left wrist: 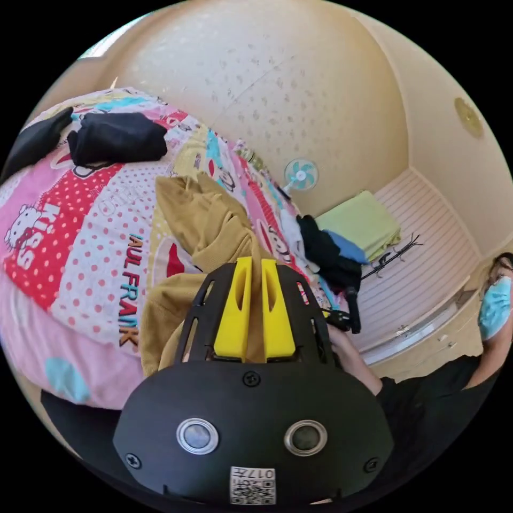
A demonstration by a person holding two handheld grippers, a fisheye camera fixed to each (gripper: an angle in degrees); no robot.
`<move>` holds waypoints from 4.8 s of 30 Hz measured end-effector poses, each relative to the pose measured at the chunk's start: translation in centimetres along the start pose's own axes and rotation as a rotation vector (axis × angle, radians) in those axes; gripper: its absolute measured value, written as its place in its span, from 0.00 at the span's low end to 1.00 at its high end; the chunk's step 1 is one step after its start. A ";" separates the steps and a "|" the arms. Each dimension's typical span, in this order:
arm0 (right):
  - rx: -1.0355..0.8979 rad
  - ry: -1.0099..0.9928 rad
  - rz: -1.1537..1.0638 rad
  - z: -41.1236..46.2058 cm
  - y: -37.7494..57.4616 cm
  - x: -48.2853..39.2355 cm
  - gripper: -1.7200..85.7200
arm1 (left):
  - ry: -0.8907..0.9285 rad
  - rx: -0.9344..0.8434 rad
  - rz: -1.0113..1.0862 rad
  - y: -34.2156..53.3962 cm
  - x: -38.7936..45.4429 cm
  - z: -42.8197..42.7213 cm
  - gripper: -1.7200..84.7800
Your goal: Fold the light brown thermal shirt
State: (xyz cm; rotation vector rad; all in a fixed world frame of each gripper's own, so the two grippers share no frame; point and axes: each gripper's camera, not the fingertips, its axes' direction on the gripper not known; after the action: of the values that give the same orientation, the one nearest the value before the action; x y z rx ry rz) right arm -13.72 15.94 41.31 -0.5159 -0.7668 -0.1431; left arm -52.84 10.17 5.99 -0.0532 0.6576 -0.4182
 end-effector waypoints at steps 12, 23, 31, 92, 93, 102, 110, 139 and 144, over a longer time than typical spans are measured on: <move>-0.016 0.043 -0.010 2.0 -0.1 -2.8 0.03 | -0.486 0.433 0.091 -1.1 2.1 -10.4 0.14; 0.331 -0.089 -0.116 -6.6 1.9 -10.5 0.10 | -0.433 -0.290 0.202 -1.9 -0.4 8.8 0.16; -0.037 -0.376 -0.466 3.7 -5.7 -23.7 0.15 | -0.421 0.089 0.057 -1.0 0.6 -7.3 0.07; 1.267 0.242 0.148 -38.5 18.1 -27.9 0.05 | -0.346 0.399 0.255 3.2 11.5 -15.9 0.03; 1.382 0.196 0.167 -40.2 20.6 -27.6 0.05 | -0.357 0.511 0.314 2.6 14.5 -18.1 0.03; 1.457 -0.020 0.149 -49.5 19.2 -21.0 0.06 | -0.166 0.988 0.606 -2.5 29.2 -26.1 0.04; 0.830 0.041 0.285 -36.7 -7.7 -12.5 0.07 | -0.469 0.757 0.618 -15.7 25.4 -6.9 0.07; 0.253 -0.529 0.171 -21.2 10.0 -5.7 0.06 | -0.498 -0.451 0.427 2.4 4.0 8.6 0.02; -0.024 -0.474 -0.016 -23.9 12.9 -6.0 0.06 | -0.684 -0.627 0.482 4.3 5.0 -0.3 0.03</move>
State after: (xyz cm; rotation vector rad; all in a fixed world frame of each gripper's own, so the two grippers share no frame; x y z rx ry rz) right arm 0.86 14.94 17.70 -0.5744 -1.2325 -0.0434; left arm -47.92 12.22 2.07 -0.5952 0.0865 0.2860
